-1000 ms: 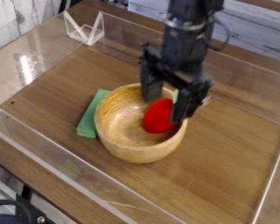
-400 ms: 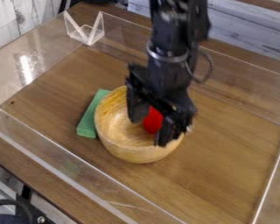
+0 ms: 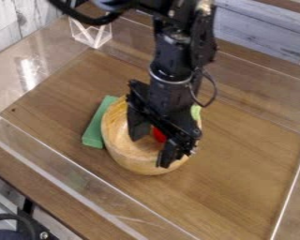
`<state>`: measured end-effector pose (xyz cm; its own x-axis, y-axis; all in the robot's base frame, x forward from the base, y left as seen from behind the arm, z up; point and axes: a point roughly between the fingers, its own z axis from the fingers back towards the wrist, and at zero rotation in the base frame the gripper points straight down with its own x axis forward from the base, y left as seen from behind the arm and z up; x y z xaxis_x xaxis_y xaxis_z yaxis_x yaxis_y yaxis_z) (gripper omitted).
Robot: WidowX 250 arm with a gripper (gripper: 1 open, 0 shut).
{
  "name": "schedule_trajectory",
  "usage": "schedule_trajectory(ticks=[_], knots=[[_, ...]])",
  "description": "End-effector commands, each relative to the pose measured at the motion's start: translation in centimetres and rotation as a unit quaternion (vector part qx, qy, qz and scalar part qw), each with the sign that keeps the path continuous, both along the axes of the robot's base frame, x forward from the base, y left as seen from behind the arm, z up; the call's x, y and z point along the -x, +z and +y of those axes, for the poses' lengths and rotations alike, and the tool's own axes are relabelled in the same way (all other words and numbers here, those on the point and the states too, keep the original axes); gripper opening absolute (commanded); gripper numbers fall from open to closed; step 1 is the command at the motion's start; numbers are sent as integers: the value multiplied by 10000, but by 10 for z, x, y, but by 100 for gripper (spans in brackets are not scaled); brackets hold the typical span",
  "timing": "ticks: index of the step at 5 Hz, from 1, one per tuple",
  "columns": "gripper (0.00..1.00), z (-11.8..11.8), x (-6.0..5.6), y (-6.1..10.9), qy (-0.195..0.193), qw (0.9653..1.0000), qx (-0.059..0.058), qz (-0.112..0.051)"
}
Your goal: Remove the green block from the brown bowl and put it on the table
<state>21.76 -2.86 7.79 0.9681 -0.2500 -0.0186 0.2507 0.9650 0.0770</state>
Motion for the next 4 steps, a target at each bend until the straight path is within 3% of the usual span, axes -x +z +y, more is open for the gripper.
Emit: schedule_trajectory(ticks=[1,3,4], knots=[[100,-10,-11,13,-140,9992,-72,-362],[100,-23,-25,16,-324,9979,86,-562],[0,-14,-31,18,-421,9971,146,-611]])
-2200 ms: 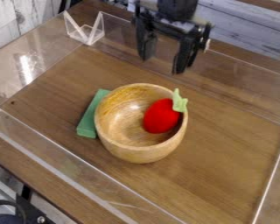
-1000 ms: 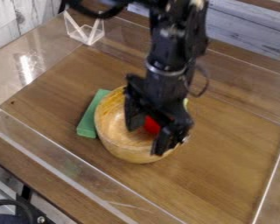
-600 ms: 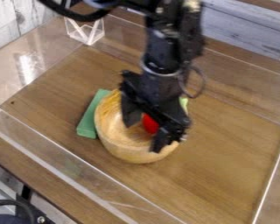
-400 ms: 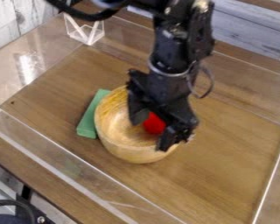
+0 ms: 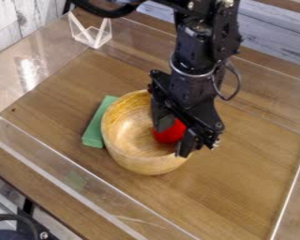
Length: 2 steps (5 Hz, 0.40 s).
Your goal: Remove the green block from the brown bowl and put it on the table
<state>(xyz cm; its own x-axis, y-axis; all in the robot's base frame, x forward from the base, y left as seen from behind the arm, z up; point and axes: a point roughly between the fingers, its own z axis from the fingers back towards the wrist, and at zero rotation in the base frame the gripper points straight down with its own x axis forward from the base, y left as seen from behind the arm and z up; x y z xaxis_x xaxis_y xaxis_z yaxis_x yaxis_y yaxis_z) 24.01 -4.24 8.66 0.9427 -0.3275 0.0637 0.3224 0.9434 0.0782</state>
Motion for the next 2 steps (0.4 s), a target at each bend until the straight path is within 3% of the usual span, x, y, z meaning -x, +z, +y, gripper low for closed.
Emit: schedule_trajectory(ticks=[1,2], knots=[[100,5,-13,11,-69,9997,105,-205],[100,17,-13,20,-229,9995,166,-172]])
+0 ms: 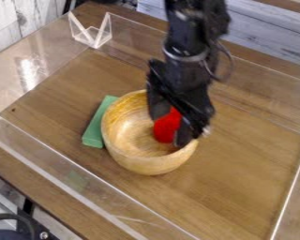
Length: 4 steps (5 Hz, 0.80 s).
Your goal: Remove the green block from the brown bowl and put it on the table
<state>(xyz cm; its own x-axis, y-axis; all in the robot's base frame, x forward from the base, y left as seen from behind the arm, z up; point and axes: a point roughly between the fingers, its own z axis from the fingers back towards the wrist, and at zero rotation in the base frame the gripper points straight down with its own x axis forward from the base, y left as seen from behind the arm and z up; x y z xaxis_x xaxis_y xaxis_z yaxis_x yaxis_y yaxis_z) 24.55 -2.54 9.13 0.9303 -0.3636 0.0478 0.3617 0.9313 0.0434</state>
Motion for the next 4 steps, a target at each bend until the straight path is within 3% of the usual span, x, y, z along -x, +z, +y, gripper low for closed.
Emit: schedule_trajectory(ticks=[1,3,4], knots=[[100,15,-6,21,-311,9992,64,-245],[100,18,-2,15,-337,9991,122,-215],[100,22,3,11,126,9997,112,-193]])
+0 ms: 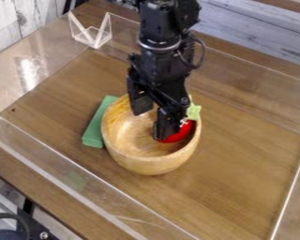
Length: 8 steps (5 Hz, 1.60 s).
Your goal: Remove the green block from the brown bowl and put it on the table
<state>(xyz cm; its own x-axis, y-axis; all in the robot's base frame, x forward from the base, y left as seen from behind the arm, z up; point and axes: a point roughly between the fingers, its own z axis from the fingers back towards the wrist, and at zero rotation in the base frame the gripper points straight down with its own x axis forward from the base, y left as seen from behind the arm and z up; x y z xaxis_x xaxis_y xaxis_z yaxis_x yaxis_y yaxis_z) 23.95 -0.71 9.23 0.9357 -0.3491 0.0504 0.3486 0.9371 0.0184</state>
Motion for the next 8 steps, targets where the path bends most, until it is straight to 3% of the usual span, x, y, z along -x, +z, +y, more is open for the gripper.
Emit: schedule_trajectory(ticks=[1,2,3,4,5,6,7,8], knots=[[100,6,1,9,424,9989,-21,-184],[100,-1,8,17,406,9990,-19,-182],[0,3,-2,17,469,9987,-13,-196],[0,2,-12,20,594,9980,-50,-210],[0,-23,-9,30,885,9954,-151,-323],[0,-64,-7,27,971,9943,-54,-434],[0,-86,-4,29,1168,9913,-19,-615],[0,-121,-9,24,1233,9893,158,-766]])
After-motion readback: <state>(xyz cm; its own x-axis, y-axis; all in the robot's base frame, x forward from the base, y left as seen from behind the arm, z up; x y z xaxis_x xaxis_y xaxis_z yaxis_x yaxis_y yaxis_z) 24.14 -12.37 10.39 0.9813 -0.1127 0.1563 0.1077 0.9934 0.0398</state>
